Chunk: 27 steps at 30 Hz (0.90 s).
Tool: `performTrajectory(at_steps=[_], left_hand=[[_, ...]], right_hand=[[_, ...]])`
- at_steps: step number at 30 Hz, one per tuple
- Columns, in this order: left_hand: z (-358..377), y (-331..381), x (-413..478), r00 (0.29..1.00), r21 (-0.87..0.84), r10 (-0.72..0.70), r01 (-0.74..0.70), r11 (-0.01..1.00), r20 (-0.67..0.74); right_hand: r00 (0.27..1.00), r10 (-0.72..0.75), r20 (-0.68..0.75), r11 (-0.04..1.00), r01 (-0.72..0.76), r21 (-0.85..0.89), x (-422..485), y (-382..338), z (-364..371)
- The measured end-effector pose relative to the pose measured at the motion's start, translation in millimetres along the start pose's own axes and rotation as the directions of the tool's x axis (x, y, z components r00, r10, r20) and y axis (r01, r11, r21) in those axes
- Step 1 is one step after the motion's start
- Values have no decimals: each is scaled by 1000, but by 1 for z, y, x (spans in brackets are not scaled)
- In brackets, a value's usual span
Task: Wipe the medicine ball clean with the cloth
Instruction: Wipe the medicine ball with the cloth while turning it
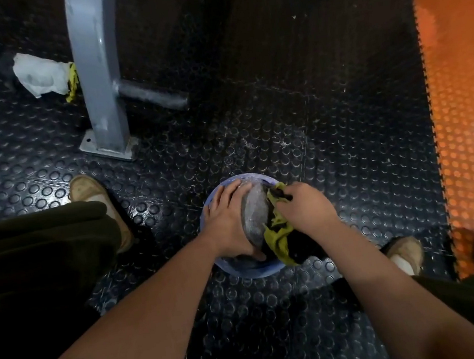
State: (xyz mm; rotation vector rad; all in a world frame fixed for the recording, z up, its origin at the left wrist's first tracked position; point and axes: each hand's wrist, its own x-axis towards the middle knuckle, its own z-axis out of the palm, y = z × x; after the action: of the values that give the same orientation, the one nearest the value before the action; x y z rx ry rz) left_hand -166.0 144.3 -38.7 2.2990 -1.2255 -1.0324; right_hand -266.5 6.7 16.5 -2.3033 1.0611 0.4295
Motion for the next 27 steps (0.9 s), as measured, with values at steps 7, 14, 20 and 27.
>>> performTrajectory(at_steps=[7,14,20,27], left_hand=[[5,2,-1,1000,38,-6,6,999,9],[-3,-3,0,999,-24,-44,45,999,27],[4,8,-7,997,-9,-51,52,999,49],[8,4,-5,997,-50,-73,74,996,22]], right_hand=[[1000,16,-3,1000,-16,2,34,-27,-5],[998,-7,63,1000,6,15,22,-17,-9],[1000,-19,3,1000,19,-20,3,3,4],[996,-52,76,996,57,-65,42,-26,-10]])
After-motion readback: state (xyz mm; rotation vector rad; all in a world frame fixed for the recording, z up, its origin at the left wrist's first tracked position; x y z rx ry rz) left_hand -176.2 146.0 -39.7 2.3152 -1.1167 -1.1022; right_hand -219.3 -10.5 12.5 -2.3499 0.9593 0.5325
